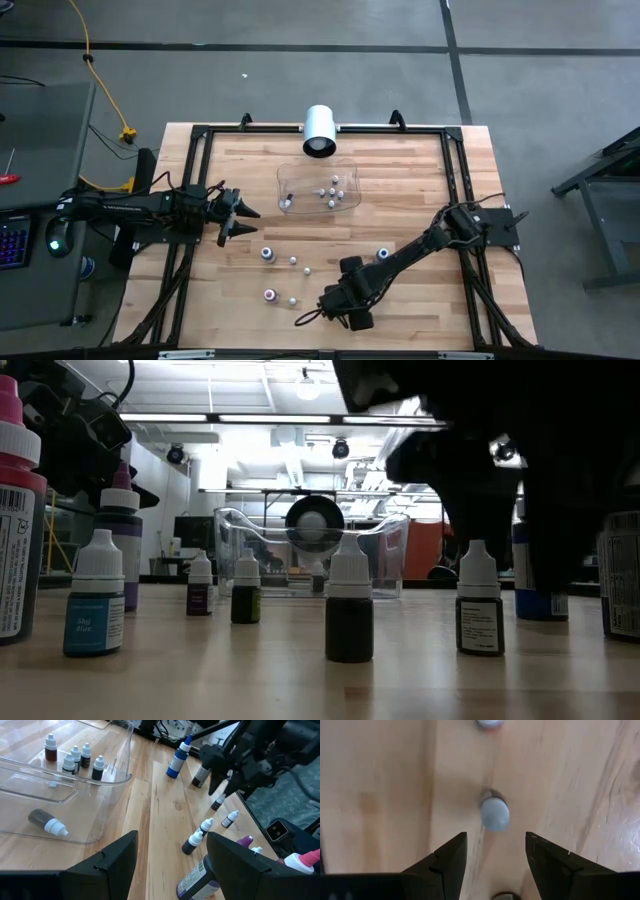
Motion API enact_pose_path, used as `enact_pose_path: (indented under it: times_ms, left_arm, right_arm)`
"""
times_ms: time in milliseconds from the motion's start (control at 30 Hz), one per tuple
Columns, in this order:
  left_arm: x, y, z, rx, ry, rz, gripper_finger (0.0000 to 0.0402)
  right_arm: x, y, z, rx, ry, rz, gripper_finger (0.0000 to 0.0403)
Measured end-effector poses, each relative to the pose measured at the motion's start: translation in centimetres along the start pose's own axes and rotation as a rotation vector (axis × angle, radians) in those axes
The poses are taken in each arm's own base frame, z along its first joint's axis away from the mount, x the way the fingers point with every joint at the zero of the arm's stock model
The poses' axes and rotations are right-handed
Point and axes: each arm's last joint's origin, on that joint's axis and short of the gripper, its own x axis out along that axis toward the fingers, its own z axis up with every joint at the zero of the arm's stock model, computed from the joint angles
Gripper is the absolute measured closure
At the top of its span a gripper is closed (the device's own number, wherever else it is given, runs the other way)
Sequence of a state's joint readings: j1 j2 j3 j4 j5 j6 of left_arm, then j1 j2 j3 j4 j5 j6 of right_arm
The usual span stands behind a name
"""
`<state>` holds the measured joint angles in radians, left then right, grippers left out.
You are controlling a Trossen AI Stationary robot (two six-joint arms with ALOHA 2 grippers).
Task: Pick & Place food coloring
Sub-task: Put the small black food coloring bottle into the transparent bin
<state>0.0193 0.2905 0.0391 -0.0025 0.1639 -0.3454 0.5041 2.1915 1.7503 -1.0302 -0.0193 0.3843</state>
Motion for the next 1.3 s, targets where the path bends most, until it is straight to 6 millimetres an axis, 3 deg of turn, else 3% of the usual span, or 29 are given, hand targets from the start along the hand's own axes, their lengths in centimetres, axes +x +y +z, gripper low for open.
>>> enact_pose_path:
  times_ms: [500,1100,1300]
  left_arm:
    - [0.0,0.0,-0.01,0.0,0.0,0.0,0.0167]
    - [0.0,0.0,0.0,0.0,0.0,0.0,0.0167]
    - [0.0,0.0,-0.01,0.0,0.001,0.0,0.0167]
  right_arm:
    - [0.55,0.1,0.47,0.0,-0.102,0.019,0.0212]
    - [0.56,0.03,0.45,0.01,-0.104,0.001,0.0213]
    - [0.56,0.06,0.43,0.026,-0.103,0.002,0.0233]
